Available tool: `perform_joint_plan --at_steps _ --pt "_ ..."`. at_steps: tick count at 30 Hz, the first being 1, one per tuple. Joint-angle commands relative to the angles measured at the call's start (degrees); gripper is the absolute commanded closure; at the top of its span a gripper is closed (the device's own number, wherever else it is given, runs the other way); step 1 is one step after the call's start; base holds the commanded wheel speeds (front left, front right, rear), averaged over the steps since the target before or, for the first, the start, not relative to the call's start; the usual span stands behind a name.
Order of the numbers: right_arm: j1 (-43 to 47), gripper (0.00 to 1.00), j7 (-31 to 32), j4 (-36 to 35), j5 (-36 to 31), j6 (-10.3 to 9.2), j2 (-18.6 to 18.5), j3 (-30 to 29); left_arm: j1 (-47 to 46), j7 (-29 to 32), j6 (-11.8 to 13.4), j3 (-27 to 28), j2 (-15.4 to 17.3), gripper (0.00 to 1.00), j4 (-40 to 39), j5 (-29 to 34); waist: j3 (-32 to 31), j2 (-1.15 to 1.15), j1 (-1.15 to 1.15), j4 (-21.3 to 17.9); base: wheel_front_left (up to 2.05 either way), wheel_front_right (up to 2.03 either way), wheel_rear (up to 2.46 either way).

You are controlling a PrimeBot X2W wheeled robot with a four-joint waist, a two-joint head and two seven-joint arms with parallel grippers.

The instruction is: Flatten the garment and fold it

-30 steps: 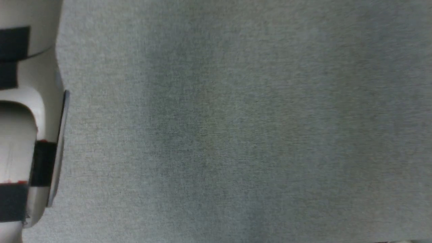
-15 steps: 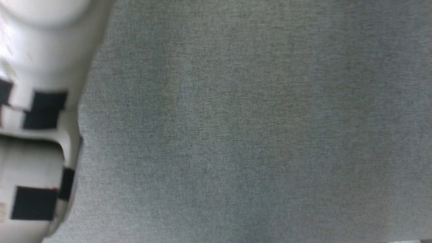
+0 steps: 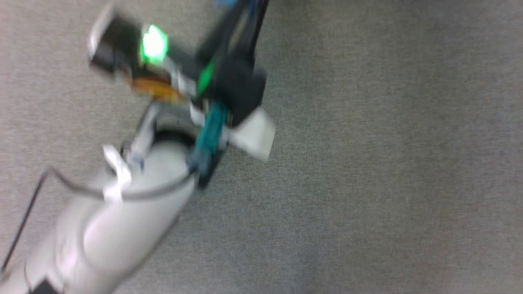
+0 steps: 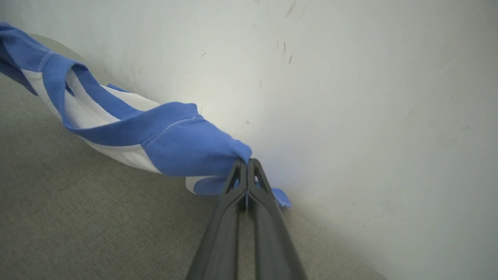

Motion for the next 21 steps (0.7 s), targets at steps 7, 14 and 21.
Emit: perform_joint_plan --at_steps 7,14,21 --pt "20.36 1.00 0.08 -2.06 -2.98 -0.12 4.66 -6.40 18.72 3.73 5.06 -3.46 3.60 1.00 -7.00 -2.71 -8.52 0.00 0.02 0.69 0.00 0.00 0.00" --pt "35.72 1.00 3.93 -3.57 -7.02 -0.12 9.11 -7.17 30.53 3.53 4.57 -7.45 5.49 1.00 -3.05 -7.93 -13.89 0.00 0.02 1.07 0.00 0.00 0.00" --pt "48.28 1.00 9.29 -3.22 -7.34 -0.12 11.18 -6.82 38.20 2.60 2.70 -9.30 4.92 1.00 1.00 -15.31 -18.50 0.00 0.02 1.36 0.00 0.00 0.00"
